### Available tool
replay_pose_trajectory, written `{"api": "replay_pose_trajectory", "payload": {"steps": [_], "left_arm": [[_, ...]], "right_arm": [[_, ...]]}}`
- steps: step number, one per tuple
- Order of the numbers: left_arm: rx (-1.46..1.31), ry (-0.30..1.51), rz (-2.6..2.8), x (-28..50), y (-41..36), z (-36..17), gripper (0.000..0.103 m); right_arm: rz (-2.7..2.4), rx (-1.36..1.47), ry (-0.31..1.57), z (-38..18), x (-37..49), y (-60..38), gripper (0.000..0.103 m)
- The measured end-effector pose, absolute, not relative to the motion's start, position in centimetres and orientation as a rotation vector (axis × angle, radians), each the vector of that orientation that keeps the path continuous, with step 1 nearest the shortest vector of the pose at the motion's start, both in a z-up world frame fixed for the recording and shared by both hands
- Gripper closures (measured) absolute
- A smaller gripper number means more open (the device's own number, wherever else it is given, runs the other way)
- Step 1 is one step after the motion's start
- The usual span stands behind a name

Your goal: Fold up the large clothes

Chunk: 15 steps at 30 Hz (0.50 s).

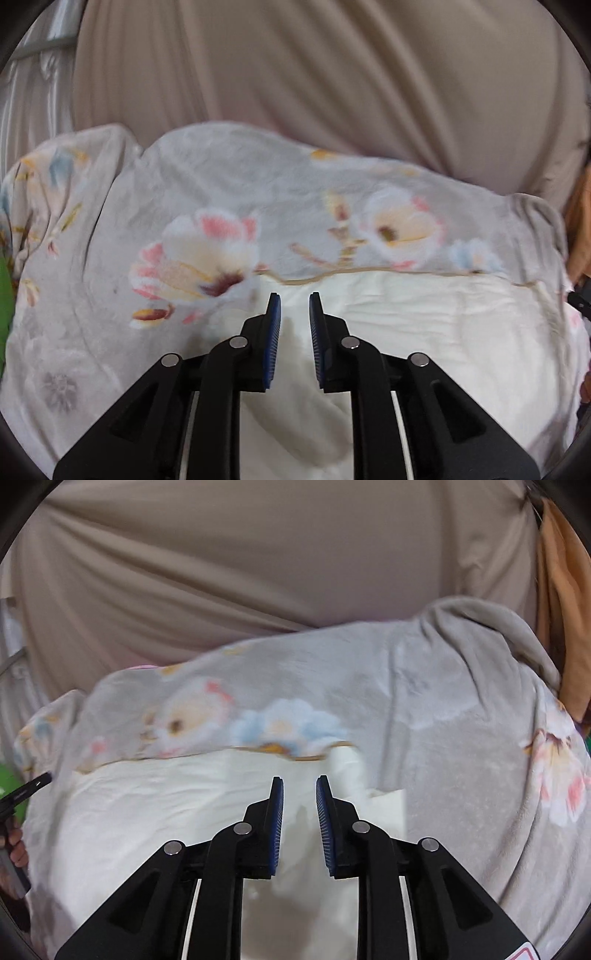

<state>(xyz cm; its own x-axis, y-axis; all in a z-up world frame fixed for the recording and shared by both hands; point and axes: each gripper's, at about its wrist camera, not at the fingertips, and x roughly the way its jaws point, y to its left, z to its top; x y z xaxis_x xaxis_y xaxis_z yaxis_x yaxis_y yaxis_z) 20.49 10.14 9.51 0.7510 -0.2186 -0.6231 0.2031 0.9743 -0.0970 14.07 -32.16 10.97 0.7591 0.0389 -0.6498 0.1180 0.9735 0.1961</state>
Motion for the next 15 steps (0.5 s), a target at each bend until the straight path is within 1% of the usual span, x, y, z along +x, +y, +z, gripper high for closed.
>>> {"api": "replay_pose_trajectory", "payload": {"steps": [3,5,7,8,10,12,14,15], "left_arm": [[0.022,0.730,-0.360,17.5,5.8,9.6,0.087],[0.077,0.770,-0.408,15.9,2.6,7.8,0.085],[0.123,0.809,-0.413,15.3,0.8,5.5,0.085],[0.139,0.829,-0.404,15.1,0.4,4.3,0.085],[0.161,0.822,-0.388,14.6,1.0,3.0,0.085],[0.147,0.819,-0.363,14.2,2.9,2.8,0.085],[0.118,0.832,-0.322,14.1,5.6,2.7,0.085],[0.108,0.835,-0.305,14.1,7.0,2.5,0.086]], "right_arm": [[0.128,0.182,0.732,11.0,13.1,-26.0,0.082],[0.237,0.121,0.782,9.4,12.7,-21.4,0.083],[0.275,0.045,0.824,7.3,12.1,-18.0,0.086],[0.275,0.003,0.846,6.1,11.8,-17.1,0.091],[0.237,-0.027,0.856,4.7,11.1,-17.7,0.097],[0.188,0.018,0.861,4.2,10.2,-20.5,0.098],[0.129,0.081,0.864,3.9,8.9,-24.3,0.103],[0.102,0.112,0.869,3.7,8.2,-26.1,0.103]]}}
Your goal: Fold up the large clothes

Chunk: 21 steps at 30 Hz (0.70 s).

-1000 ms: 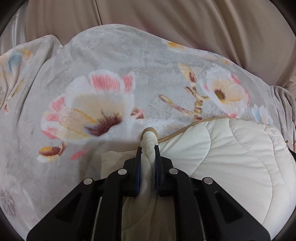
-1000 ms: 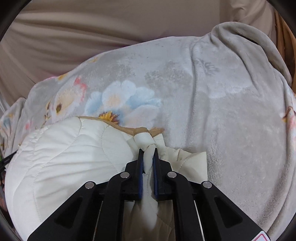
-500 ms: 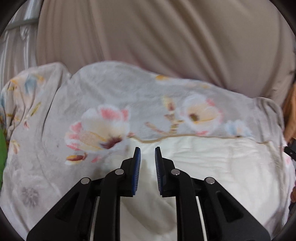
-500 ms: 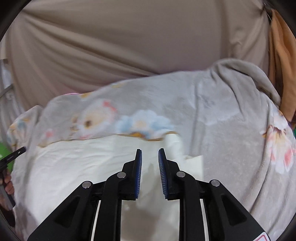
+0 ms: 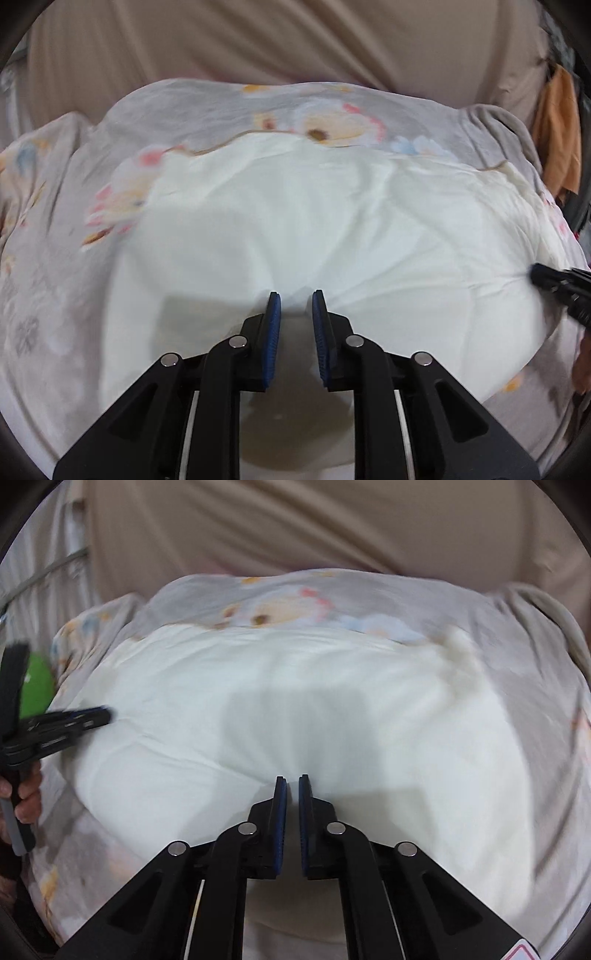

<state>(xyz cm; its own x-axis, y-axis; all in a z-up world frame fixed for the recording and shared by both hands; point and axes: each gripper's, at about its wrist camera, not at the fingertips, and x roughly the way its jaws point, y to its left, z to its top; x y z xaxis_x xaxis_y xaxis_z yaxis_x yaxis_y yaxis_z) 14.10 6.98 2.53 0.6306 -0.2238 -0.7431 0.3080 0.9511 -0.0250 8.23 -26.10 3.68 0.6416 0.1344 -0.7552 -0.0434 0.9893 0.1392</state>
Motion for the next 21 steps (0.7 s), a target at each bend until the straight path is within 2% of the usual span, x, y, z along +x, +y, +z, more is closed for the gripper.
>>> {"api": "replay_pose_trajectory", "payload": {"steps": [7,9,11,16,18,21], "left_arm": [[0.044,0.839,-0.188,12.9,13.2,0.8,0.087],[0.037,0.838,-0.176,12.6,13.4,0.9,0.087],[0.038,0.835,-0.165,12.3,13.3,0.9,0.087],[0.013,0.832,-0.159,11.9,13.5,0.9,0.087],[0.006,0.829,-0.150,11.1,13.8,1.4,0.087],[-0.008,0.817,-0.151,9.7,14.1,2.3,0.074]], "right_arm": [[-0.090,0.295,0.887,1.4,4.1,-35.1,0.103],[-0.123,0.294,0.878,2.3,3.7,-34.5,0.103],[-0.101,0.260,0.839,3.5,3.1,-33.2,0.099],[-0.118,0.238,0.906,1.4,3.9,-32.5,0.103],[-0.113,0.243,0.879,3.3,3.7,-31.6,0.093],[-0.020,0.230,0.812,6.7,3.8,-28.4,0.093]]}}
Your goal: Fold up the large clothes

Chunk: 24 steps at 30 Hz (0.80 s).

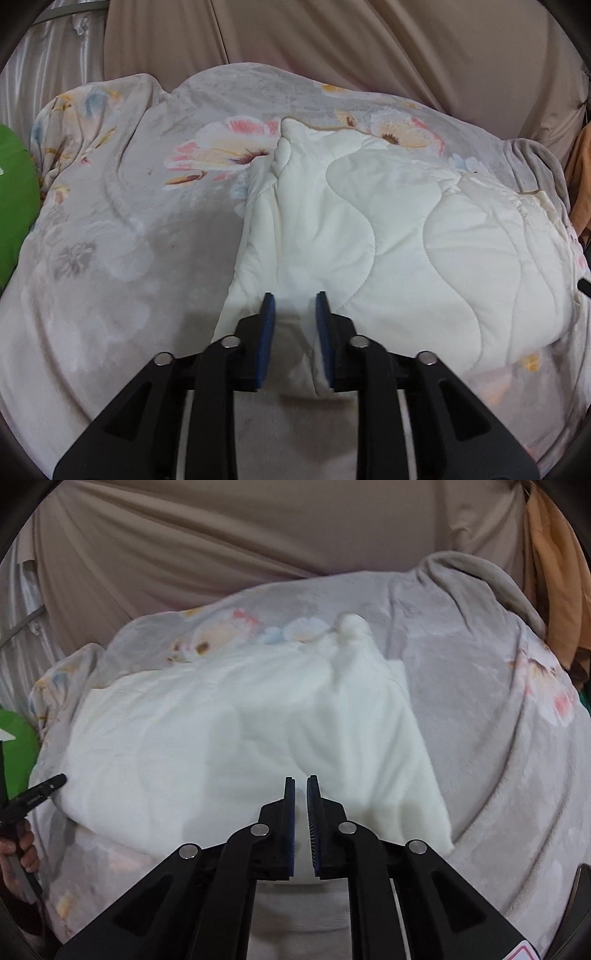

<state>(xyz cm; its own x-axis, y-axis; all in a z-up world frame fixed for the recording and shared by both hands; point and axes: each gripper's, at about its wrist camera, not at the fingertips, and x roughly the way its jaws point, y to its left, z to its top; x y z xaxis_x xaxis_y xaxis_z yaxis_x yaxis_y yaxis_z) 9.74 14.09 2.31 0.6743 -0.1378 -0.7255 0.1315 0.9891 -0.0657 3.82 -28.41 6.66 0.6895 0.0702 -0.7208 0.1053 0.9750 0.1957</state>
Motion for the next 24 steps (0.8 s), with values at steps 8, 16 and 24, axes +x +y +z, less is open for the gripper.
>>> {"api": "replay_pose_trajectory", "payload": {"steps": [8,16,24], "left_arm": [[-0.032,0.837,-0.118,7.5,14.5,2.7,0.059],[-0.097,0.865,-0.064,6.9,17.9,2.0,0.042],[-0.333,0.931,-0.177,9.1,20.2,-0.2,0.029]], "right_arm": [[0.209,0.130,0.820,9.2,10.8,-17.5,0.093],[0.241,0.144,0.948,4.9,16.3,-14.2,0.093],[0.265,0.213,0.994,1.7,17.6,-15.2,0.103]]}}
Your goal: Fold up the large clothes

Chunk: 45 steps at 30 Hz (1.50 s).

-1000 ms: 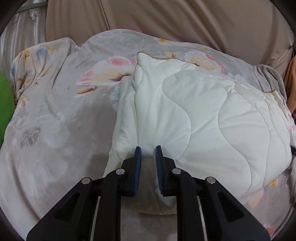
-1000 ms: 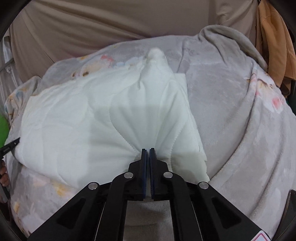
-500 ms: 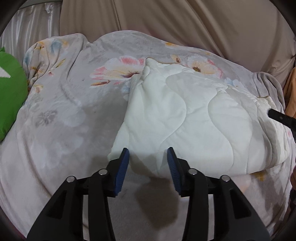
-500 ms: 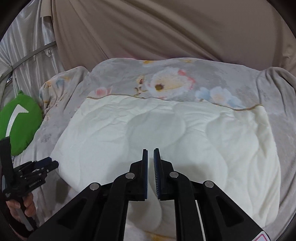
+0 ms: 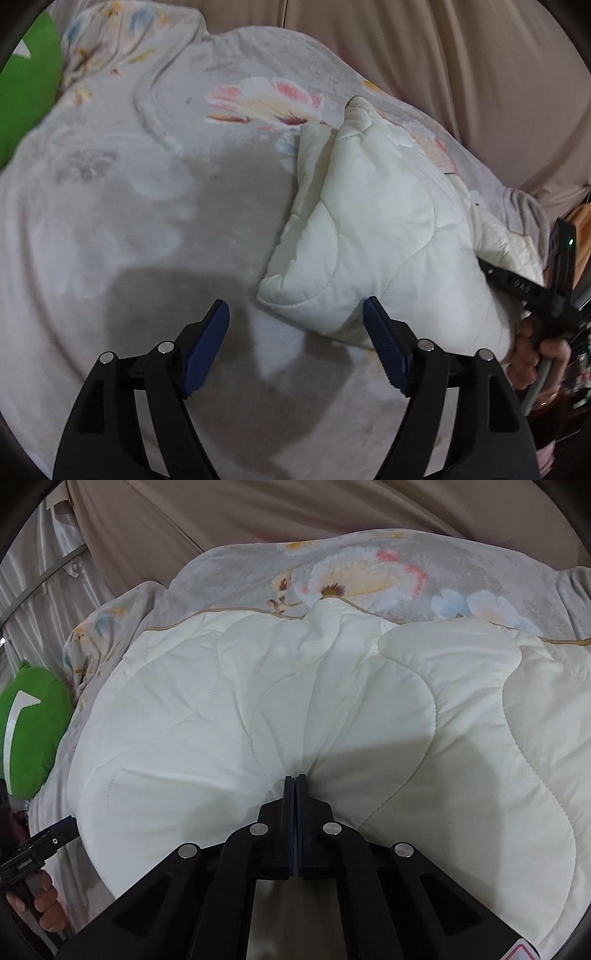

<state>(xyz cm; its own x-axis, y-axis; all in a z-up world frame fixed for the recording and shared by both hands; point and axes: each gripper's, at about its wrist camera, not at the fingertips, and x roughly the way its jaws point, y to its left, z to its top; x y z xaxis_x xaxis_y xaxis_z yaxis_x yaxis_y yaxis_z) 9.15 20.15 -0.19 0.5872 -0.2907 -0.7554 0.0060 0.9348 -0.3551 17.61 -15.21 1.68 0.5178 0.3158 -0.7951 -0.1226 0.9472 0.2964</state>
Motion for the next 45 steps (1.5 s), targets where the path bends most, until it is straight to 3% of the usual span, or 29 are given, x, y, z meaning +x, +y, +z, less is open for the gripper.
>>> {"api": "replay_pose_trajectory", "payload": {"steps": [5,10,15,18,20,23,27,28,29,31,35,41,45], "left_arm": [[-0.337,0.942,-0.178,10.4,19.2,-0.3,0.029],[-0.280,0.794,-0.160,11.1,19.1,5.3,0.029],[-0.203,0.774,-0.265,17.2,14.6,8.6,0.029],[-0.149,0.833,-0.282,21.7,11.9,7.0,0.029],[-0.100,0.879,-0.226,24.1,10.7,4.6,0.029],[-0.079,0.937,-0.175,26.2,10.6,1.1,0.026],[-0.171,0.965,-0.163,26.4,12.3,0.6,0.026],[-0.171,0.959,-0.144,25.8,12.6,1.1,0.028],[-0.172,0.947,-0.134,24.8,13.1,1.8,0.030],[-0.184,0.908,-0.138,22.7,14.2,3.5,0.029],[-0.227,0.884,-0.154,17.4,17.4,5.1,0.021],[-0.369,1.008,-0.148,12.7,22.1,0.2,0.020],[-0.445,1.000,-0.178,12.2,22.2,-1.6,0.012]], "right_arm": [[0.273,0.247,0.990,3.3,17.3,-15.8,0.103],[0.166,0.257,0.869,8.4,17.4,-21.4,0.103],[-0.040,0.347,0.883,7.8,20.3,-29.7,0.096],[-0.158,0.356,0.927,5.7,21.3,-33.3,0.095],[-0.192,0.390,0.975,3.3,21.8,-35.4,0.103],[-0.140,0.476,0.989,0.9,22.0,-36.9,0.103],[-0.189,0.372,1.009,1.7,22.5,-35.3,0.103],[-0.218,0.338,0.993,2.6,22.3,-34.4,0.100],[-0.196,0.329,0.970,3.6,21.9,-33.5,0.090],[-0.049,0.318,0.916,6.1,20.7,-30.2,0.090],[0.183,0.187,0.927,8.5,18.3,-22.2,0.090],[0.315,0.101,1.092,4.3,18.2,-15.1,0.091],[0.310,0.110,1.089,2.2,18.6,-14.8,0.094]]}}
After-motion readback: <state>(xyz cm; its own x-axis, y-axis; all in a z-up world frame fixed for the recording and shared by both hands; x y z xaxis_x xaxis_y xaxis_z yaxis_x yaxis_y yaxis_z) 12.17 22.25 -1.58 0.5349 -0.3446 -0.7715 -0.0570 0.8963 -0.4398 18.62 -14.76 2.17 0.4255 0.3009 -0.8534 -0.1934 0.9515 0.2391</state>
